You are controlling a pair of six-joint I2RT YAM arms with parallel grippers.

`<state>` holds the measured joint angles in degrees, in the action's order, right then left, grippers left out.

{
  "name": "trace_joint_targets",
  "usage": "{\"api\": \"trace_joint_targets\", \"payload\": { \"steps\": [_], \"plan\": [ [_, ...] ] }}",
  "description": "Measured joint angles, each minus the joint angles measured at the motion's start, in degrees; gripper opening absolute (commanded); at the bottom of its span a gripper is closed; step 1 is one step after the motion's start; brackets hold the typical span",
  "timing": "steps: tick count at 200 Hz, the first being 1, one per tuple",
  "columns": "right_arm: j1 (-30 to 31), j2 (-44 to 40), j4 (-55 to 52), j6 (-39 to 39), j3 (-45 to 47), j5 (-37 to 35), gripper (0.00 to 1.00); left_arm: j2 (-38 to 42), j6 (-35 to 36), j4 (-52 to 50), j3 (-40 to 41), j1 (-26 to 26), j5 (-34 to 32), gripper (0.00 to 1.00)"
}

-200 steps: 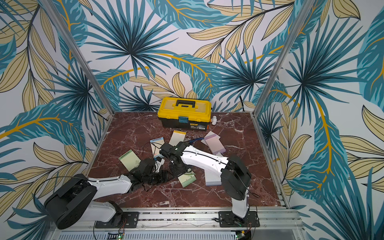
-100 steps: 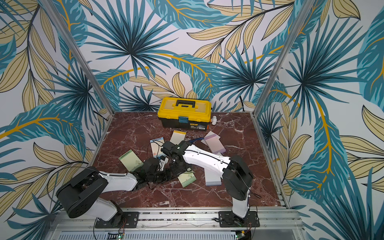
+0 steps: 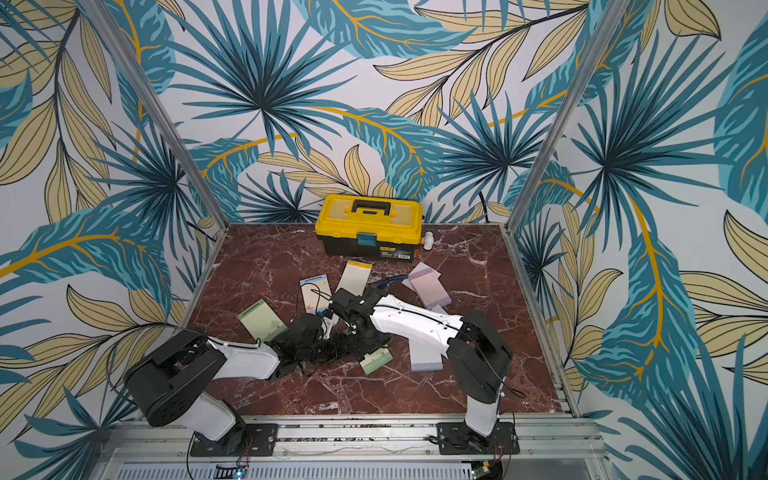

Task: Tear off pages from different memo pads
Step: Pick up the memo pad from the center of the board.

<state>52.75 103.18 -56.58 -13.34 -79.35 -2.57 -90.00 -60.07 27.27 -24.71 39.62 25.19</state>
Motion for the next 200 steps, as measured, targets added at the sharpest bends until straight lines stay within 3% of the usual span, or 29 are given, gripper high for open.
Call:
{"api": "trace_joint_targets", "payload": {
  "steps": [31,65,103,136,200],
  "plan": [
    [0.0,-0.1,1.2,1.8,0.9,-3.1,0.00,0.0,0.0,0.0,0.0,0.1,-0.1,0.53],
    [0.0,-0.1,2.5,3.1,1.0,-4.8,0.00,1.2,-0.1,-0.9,0.4,0.1,-0.5,0.59],
    [0.0,-1.7,1.6,4.4,-0.4,-5.8,0.00,8.9,0.2,-8.2,1.7,0.1,-3.1,0.72],
    [-0.1,-6.2,0.3,5.3,-3.2,-5.9,0.00,13.1,2.2,-12.8,1.7,0.1,-4.7,0.72],
    [-0.1,-11.1,-1.2,7.0,-4.9,-3.3,0.00,13.5,5.9,-13.4,0.9,0.0,-5.9,0.72]
  ]
}}
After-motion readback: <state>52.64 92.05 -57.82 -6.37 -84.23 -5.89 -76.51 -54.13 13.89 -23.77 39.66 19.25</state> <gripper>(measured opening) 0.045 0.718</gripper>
